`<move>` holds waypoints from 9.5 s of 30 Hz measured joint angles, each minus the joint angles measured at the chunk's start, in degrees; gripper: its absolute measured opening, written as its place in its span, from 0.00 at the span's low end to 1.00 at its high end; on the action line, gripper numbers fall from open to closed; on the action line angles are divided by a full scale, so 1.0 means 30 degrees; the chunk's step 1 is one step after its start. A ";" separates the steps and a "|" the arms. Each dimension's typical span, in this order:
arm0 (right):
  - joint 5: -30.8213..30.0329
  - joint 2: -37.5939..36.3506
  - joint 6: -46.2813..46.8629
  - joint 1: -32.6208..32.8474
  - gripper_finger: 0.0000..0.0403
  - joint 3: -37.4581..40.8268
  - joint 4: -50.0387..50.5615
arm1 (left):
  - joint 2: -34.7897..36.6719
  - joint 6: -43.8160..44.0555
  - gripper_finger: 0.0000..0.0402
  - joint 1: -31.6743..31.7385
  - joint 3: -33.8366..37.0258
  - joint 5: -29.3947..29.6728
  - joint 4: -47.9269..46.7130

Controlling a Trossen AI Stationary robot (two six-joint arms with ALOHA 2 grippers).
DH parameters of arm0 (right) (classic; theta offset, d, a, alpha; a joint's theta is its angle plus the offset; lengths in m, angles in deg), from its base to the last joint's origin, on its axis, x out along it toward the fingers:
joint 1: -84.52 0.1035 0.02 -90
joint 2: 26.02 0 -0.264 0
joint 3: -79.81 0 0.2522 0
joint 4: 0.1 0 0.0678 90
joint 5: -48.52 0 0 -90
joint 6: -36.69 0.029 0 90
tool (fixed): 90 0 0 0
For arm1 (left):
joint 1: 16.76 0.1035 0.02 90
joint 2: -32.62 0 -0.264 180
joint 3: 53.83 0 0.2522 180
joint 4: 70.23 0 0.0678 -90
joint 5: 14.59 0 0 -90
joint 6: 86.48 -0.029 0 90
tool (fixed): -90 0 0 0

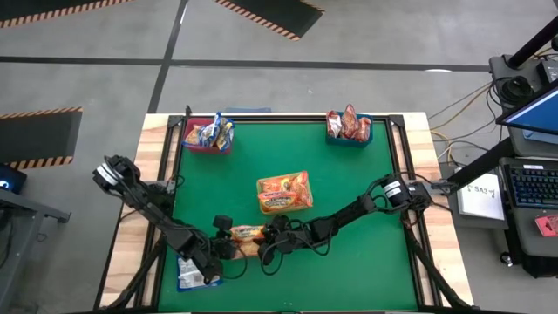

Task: Sort Maruchan noodles
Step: Put the orange noodle pack into the yellow bin

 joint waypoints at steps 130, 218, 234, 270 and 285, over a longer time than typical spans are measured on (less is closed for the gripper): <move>0.5979 -1.2026 -2.3331 -0.7752 0.08 -0.3151 1.8844 | 0.4138 -1.1708 0.12 1.0221 0.5090 -0.4342 1.6500; 0.6426 -0.8737 -2.5328 -0.6317 0.38 -0.3096 1.7686 | 0.3943 -1.0944 0.11 1.4221 0.4976 -0.7410 2.1036; 0.5988 -1.3595 -2.2449 -0.6331 0.31 0.1597 1.4622 | 0.4139 -1.0560 0.00 1.4148 0.4976 -0.7417 1.9430; 0.5982 -1.3799 -2.0985 -0.7286 0.16 0.9974 0.2288 | 0.5365 -0.8720 0.00 1.3879 0.5100 -0.8408 1.7450; 0.5972 -1.3612 -1.9968 -0.7293 0.02 0.9984 0.2470 | 0.7905 -0.8525 0.00 1.3864 0.5122 -0.8429 1.3534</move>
